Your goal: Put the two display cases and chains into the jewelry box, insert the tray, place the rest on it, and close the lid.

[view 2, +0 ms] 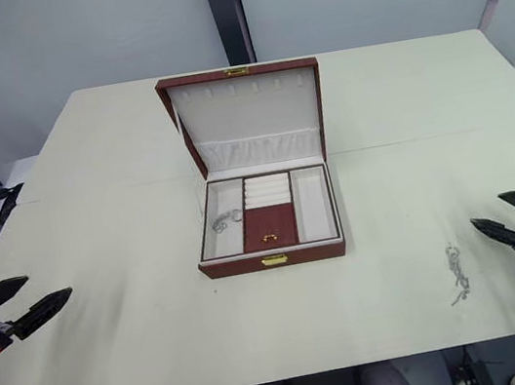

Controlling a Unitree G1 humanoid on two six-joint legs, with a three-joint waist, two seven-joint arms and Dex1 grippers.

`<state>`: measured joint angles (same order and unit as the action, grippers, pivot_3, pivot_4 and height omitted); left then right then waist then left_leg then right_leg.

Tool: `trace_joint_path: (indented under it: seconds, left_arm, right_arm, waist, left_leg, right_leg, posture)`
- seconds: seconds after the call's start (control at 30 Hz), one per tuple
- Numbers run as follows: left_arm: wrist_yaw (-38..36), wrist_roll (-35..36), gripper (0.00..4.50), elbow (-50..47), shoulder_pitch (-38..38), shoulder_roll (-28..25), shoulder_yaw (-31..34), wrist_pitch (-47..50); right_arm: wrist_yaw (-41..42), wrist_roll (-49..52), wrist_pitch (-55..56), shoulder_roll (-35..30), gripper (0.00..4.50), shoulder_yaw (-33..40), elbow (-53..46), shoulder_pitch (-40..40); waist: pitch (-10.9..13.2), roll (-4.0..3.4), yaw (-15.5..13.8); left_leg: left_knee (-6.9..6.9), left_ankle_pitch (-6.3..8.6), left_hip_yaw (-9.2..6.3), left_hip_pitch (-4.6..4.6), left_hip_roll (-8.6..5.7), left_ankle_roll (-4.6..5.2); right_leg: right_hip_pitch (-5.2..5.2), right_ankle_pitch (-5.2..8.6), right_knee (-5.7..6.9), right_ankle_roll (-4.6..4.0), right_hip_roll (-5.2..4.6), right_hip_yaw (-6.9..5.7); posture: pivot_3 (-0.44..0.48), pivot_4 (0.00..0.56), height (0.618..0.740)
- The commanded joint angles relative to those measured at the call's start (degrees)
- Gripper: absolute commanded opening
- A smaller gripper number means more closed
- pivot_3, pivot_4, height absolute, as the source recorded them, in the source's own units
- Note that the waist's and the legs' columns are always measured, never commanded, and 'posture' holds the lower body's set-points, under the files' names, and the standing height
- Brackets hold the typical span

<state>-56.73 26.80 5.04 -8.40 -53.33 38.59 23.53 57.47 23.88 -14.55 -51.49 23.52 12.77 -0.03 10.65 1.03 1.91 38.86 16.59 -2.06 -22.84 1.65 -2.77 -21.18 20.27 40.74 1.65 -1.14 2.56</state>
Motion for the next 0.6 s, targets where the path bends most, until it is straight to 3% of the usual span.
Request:
trace_joint_path:
  seconds: [0.03,0.4,0.6]
  left_arm:
    - [0.7,0.4,4.46,-0.8,-0.1,0.0,2.2,-1.1]
    - [0.9,0.9,4.46,-3.5,-1.8,0.6,1.9,-1.7]
    - [-2.9,2.5,4.46,-11.3,-1.4,1.8,-3.0,-3.1]
  right_arm:
    - [0.6,-0.2,1.9,-0.6,4.5,1.1,1.0,-1.3]
    - [0.8,0.0,1.9,-0.5,4.5,0.9,1.2,-2.5]
    - [-0.9,3.8,-1.3,2.5,4.5,3.6,-9.0,3.0]
  waist:
    - [0.0,0.0,0.0]
    - [0.0,0.0,0.0]
    - [0.0,0.0,-0.1]
  left_leg:
    - [0.0,0.0,0.0,0.0,0.0,0.0]
    - [0.0,0.0,0.01,0.01,0.0,0.0]
    - [0.0,0.0,-0.03,-0.01,0.0,0.0]
  right_leg:
    - [0.0,0.0,0.0,0.0,0.0,0.0]
    - [0.0,0.0,0.01,0.0,0.0,0.01]
    - [0.02,0.0,0.0,0.0,-0.01,0.0]
  posture:
    - [0.0,0.15,0.74]
    - [0.0,0.15,0.74]
    - [0.0,0.15,0.74]
